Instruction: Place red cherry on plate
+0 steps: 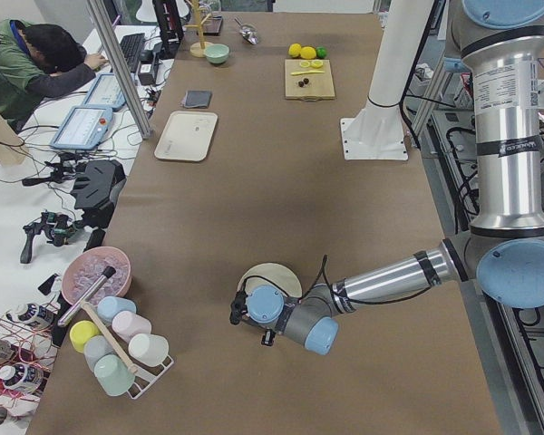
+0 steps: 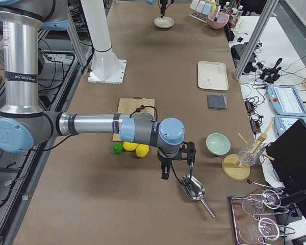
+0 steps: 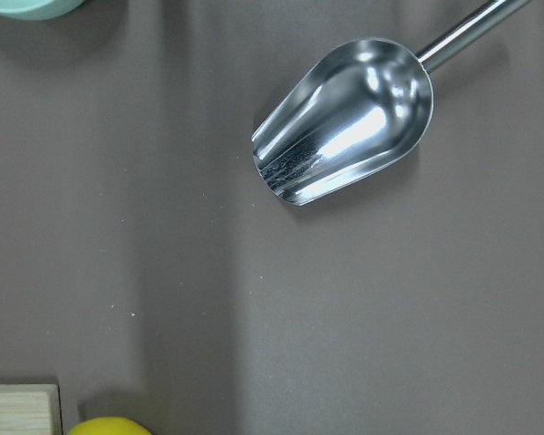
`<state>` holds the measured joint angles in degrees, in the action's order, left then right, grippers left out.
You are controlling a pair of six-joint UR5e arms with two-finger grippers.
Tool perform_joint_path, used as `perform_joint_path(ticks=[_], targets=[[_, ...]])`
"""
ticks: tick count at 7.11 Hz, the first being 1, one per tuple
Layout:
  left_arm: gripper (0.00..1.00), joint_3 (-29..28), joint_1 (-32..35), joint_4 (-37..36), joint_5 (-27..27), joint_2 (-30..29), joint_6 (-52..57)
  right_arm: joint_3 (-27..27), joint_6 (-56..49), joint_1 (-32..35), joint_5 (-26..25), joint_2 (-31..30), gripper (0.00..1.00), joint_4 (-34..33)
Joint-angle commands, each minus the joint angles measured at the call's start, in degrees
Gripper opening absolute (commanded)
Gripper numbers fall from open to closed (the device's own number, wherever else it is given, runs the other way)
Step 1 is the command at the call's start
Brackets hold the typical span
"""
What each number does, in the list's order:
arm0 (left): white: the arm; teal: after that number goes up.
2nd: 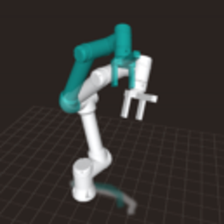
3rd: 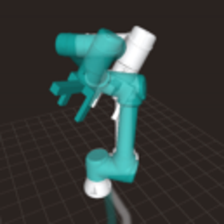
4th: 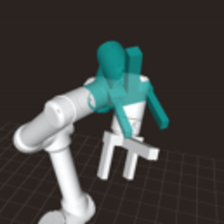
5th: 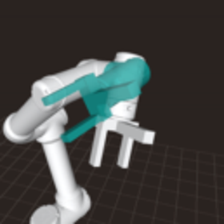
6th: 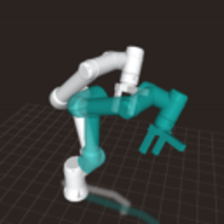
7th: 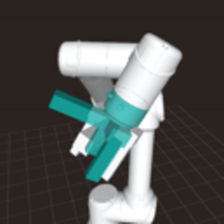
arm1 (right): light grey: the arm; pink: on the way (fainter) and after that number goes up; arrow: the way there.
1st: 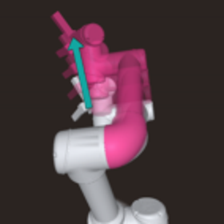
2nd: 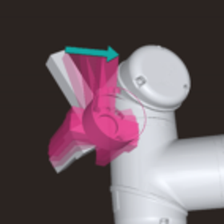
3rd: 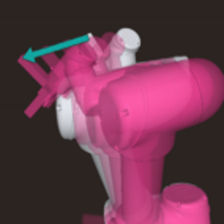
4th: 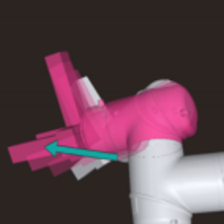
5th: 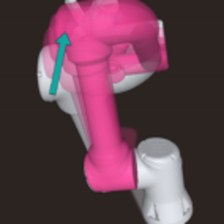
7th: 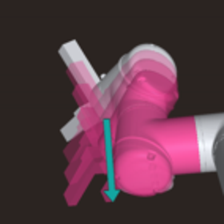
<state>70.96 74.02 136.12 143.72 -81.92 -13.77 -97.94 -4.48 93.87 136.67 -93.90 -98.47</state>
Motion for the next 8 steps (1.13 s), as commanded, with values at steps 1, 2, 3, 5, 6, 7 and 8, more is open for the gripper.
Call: perform_joint_path(ticks=[1, 2, 3, 5, 6, 7, 8], targets=[[0.19, -0.03, 0.07, 0.02, 0.16, 0.10, -0.03, -0.06, -0.09, 0.00, 0.00, 0.12, 1.00, 0.03], [0.00, 0.06, -0.01, 0.11, 0.50, 0.10, -0.11, -0.06, -0.09, 0.00, 0.00, 0.03, 1.00, 0.03], [0.00, 0.41, 0.07, 0.11, 0.60, 0.01, -0.12, -0.06, -0.09, 0.00, 0.00, -0.06, 1.00, 0.03], [0.00, 0.94, 0.07, 0.02, 0.68, -1.04, -0.46, -0.06, -0.09, 0.00, 0.00, -0.06, 1.00, 0.03], [0.00, 0.85, 0.16, -0.50, 0.77, -3.83, -2.73, -0.06, -0.18, 0.09, 0.00, -0.06, 1.00, 0.03], [0.00, 0.76, 0.16, -1.11, 2.60, -7.34, -6.93, -0.06, -0.09, 0.09, 0.00, -0.06, 1.00, 0.03], [0.00, 1.55, 0.16, -1.55, 5.92, -11.55, -12.10, -0.06, -0.09, 0.26, 0.00, -0.06, 1.00, 0.03]])
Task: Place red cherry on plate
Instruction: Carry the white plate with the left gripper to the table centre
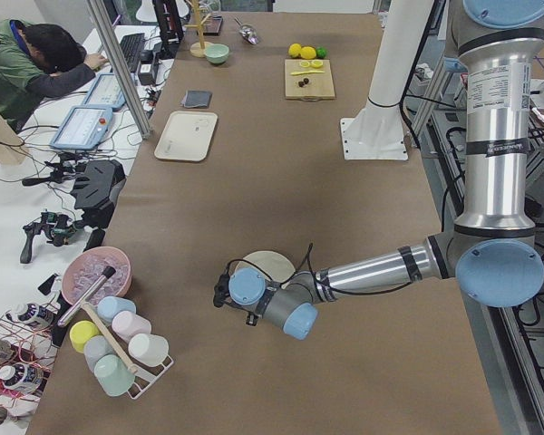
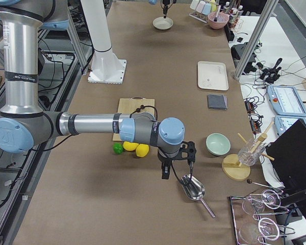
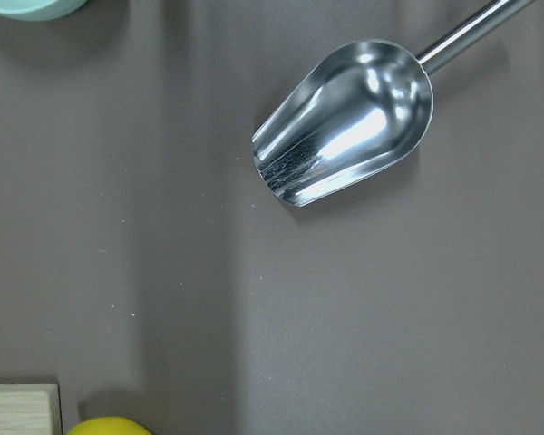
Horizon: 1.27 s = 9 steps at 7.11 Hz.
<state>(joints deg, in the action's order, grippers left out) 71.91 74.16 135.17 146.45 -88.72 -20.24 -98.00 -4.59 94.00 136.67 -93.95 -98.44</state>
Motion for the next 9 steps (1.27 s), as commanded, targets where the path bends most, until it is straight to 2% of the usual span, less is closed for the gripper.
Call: perform_joint_path(ticks=[1, 2, 3, 4, 5, 7, 9], targets=[[0.00, 1.82, 0.02, -0.61, 4.53, -8.54, -12.21, 0.00, 0.02, 0.13, 0.00, -0.09, 1.00, 0.00], [0.00, 2.79, -0.33, -0.34, 4.54, -12.93, -19.94, -0.09, 0.02, 0.13, 0.00, 0.17, 1.00, 0.00], [0.00, 4.88, -5.03, -0.34, 3.93, -16.63, -27.15, -1.22, 0.11, 0.13, 0.00, 0.17, 1.00, 0.00], [0.00, 6.82, -10.04, -0.34, -0.86, -20.93, -35.31, -2.71, 0.11, 0.13, 0.00, 0.09, 1.00, 0.00], [0.00, 8.67, -16.44, -0.34, -7.34, -24.45, -38.87, -2.99, 0.20, 0.13, 0.00, 0.35, 1.00, 0.00], [0.00, 9.74, -22.46, -2.96, -13.80, -29.99, -43.63, -4.21, 0.37, 0.13, 0.17, 0.79, 1.00, 0.00], [0.00, 11.22, -32.36, -4.12, -24.49, -34.22, -45.32, -5.71, 0.46, -0.39, 0.88, 0.88, 1.00, -0.09]])
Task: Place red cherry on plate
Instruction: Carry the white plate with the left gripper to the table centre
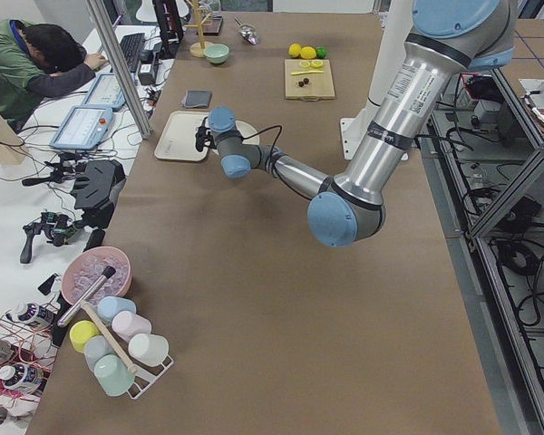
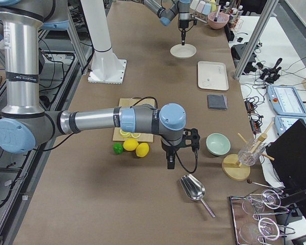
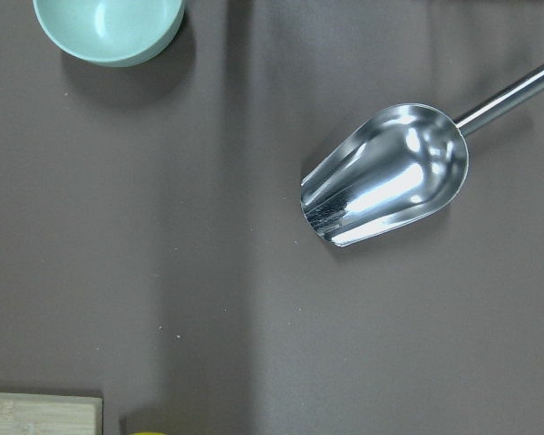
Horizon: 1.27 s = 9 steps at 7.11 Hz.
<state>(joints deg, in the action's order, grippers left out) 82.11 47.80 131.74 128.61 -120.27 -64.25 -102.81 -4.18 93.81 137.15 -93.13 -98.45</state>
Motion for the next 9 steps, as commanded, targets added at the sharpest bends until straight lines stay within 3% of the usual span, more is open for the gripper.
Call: perform_joint_path(ticks=[1, 3, 5, 8, 9], targets=[[0.00, 1.55, -9.88, -2.95, -10.36, -5.12, -3.14, -1.77, 0.40, -0.64, 2.40, 0.05, 1.00, -0.07], [0.00, 4.01, -13.07, -5.26, -13.45, -4.98, -3.51, -6.86, 14.55, -8.34, 2.95, 2.15, 1.00, 2.36], [0.00, 3.67, -13.52, -6.31, -13.91, -4.27, -3.51, -7.76, 27.15, -15.30, 2.95, 2.78, 1.00, 10.52], [0.00, 3.93, -14.14, -9.57, -16.19, -3.66, -3.25, -8.98, 36.86, -21.55, 2.43, 3.47, 1.00, 16.18], [0.00, 4.02, -14.23, -9.66, -16.02, -3.22, -2.82, -9.51, 40.01, -24.43, -0.45, 4.09, 1.00, 16.27]])
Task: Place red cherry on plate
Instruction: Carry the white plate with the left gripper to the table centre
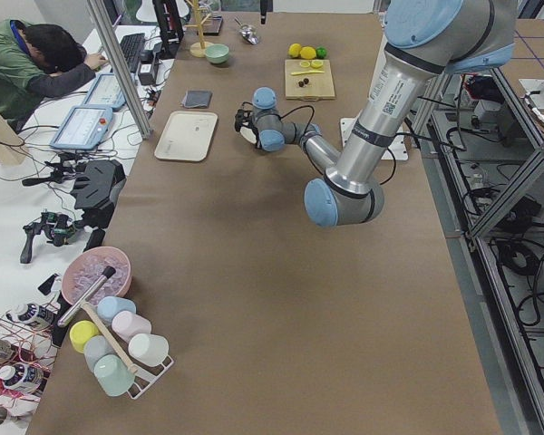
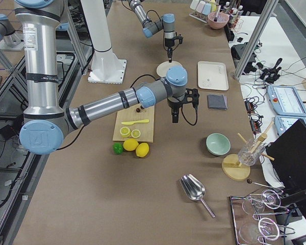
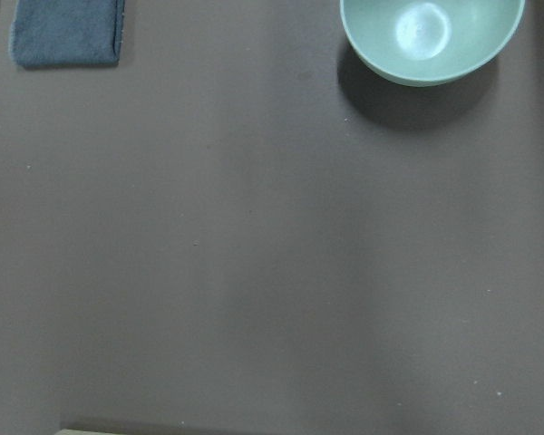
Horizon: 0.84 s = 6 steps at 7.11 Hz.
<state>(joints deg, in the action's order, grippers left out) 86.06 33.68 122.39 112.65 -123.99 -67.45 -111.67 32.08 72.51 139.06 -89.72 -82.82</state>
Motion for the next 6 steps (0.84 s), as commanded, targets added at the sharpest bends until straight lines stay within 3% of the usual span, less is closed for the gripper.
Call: perform_joint_path(ticks=[1, 2, 3, 4, 6], targets=[[0.45, 0.68, -0.10, -0.31, -0.23, 1.28, 0.30, -1.27, 5.78, -5.25, -3.96, 1.39, 1.00, 0.65], [0.87, 1.99, 0.07, -0.31, -0.23, 1.73, -0.13, -1.36, 6.07, -5.79, -4.06, 1.91, 1.00, 0.65], [0.98, 4.27, 0.16, -0.31, -0.23, 3.12, -0.14, -1.45, 6.33, -6.76, -4.15, 2.27, 1.00, 0.65], [0.98, 5.77, 0.85, -0.40, 0.03, 3.49, -0.14, -2.32, 8.86, -8.33, -4.58, 2.88, 1.00, 0.65], [0.98, 6.74, 2.44, 2.65, -3.72, 6.37, 0.30, -5.13, 19.37, -17.18, -11.93, 4.98, 1.00, 0.73]])
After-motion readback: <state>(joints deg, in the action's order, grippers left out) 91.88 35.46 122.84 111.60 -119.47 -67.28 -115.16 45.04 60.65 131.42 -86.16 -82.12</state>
